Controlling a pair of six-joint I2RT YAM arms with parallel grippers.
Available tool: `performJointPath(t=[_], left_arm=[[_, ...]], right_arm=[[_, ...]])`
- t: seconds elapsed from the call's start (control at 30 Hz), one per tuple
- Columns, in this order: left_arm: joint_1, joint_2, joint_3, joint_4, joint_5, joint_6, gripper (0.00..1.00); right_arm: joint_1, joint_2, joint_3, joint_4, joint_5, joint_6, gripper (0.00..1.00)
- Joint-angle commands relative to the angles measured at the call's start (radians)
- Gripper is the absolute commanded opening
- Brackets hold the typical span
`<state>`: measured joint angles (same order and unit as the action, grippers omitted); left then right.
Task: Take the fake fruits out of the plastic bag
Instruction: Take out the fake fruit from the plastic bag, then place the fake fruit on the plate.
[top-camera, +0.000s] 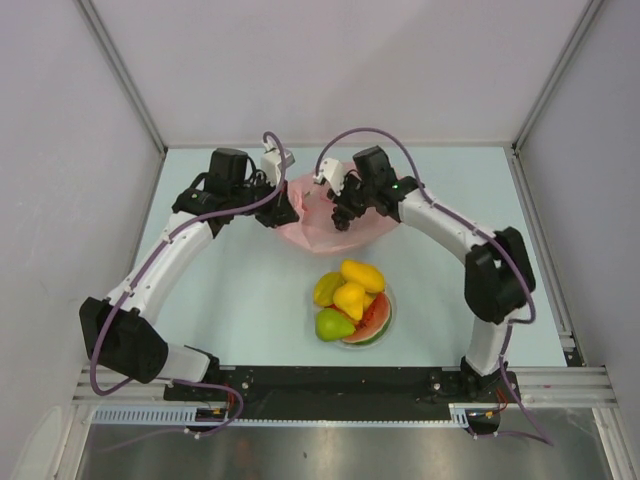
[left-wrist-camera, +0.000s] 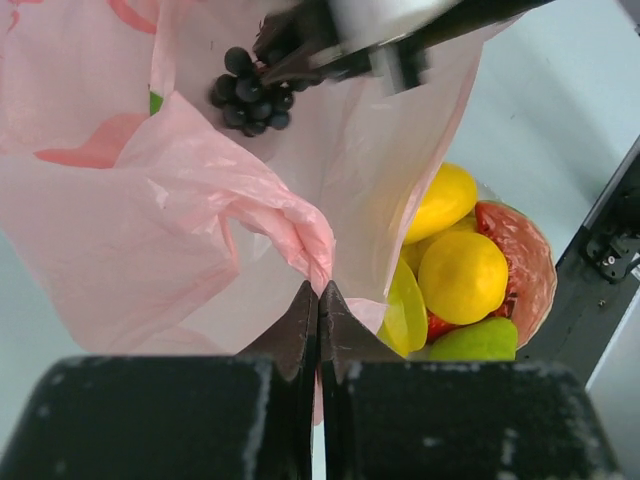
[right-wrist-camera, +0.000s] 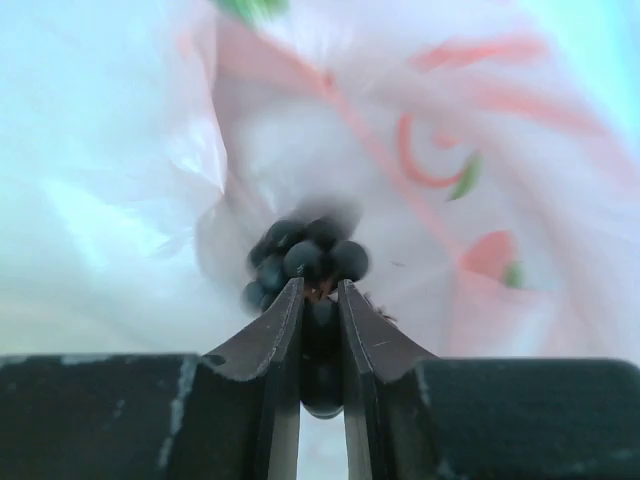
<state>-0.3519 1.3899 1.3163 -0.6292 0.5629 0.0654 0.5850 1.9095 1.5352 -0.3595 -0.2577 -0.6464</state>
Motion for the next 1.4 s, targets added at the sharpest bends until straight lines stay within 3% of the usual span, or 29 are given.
performJointPath(t=[0.0, 0.27, 0.57, 0.9, 1.37], left_arm=[[0.002, -0.002, -0.005, 0.075, 0.055, -0.05, 0.0], [0.004, 0.014, 0.014, 0.125, 0.051, -0.059, 0.0], [0.005, 0.061, 0.069, 0.091, 0.067, -0.007, 0.0], [0.005, 0.071, 0.072, 0.14, 0.075, -0.047, 0.0], [0.005, 0.044, 0.04, 0.126, 0.072, -0.018, 0.0]], right_arm=[[0.004, -0.197, 0.009, -0.064, -0.075, 0.025, 0.17], [0.097, -0.449, 0.013, -0.231, -0.08, 0.004, 0.15], [0.386, -0.624, -0.026, -0.417, -0.012, -0.079, 0.13], [0.368, -0.61, -0.141, -0.398, -0.126, 0.001, 0.12], [0.374, -0.67, -0.198, -0.459, -0.101, -0.013, 0.11]])
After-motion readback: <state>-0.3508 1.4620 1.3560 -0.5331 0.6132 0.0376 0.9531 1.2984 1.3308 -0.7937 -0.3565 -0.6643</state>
